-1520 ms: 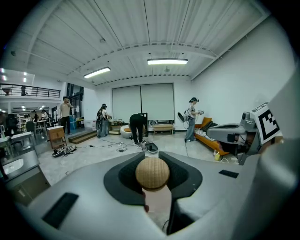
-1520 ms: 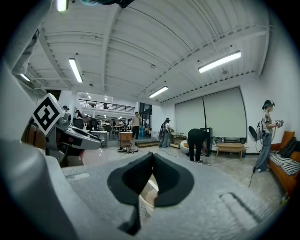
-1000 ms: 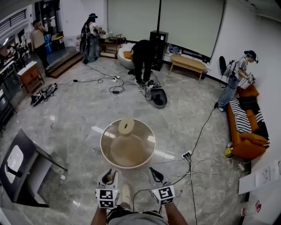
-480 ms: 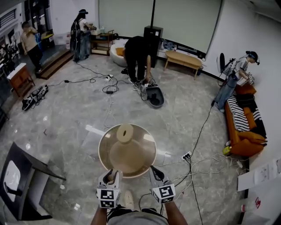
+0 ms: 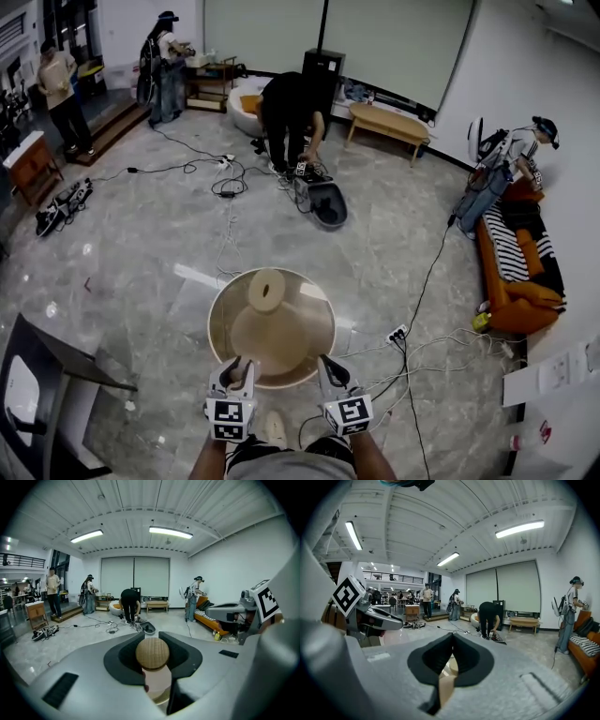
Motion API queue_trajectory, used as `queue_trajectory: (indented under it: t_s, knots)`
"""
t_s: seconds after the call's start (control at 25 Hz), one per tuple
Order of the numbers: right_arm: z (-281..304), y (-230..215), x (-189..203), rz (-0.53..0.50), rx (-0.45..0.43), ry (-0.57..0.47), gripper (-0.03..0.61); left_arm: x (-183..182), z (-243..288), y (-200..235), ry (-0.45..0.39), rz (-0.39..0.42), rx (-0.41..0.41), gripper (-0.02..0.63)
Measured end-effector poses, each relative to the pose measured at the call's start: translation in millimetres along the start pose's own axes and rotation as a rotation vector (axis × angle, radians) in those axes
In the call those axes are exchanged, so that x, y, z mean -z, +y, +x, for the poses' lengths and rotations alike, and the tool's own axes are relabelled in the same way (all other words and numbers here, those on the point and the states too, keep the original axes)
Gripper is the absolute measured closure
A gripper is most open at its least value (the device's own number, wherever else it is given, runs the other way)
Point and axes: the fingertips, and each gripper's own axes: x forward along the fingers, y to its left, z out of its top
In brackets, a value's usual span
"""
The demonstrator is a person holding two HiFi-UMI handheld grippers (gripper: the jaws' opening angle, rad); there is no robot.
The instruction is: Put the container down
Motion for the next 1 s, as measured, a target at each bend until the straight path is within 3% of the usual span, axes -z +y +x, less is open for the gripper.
queue_trajectory:
  t_s: [0.4, 1.0]
  knots:
    - [67, -31, -2, -0.013, -0.06, 0.018, 0.578, -10, 51, 30, 0.009, -0.034, -0.063, 0.506]
    - [247, -62, 45, -0.026, -0.365, 0.087, 0.578, 30, 175, 97, 0.109, -0.127, -0.273, 0.506]
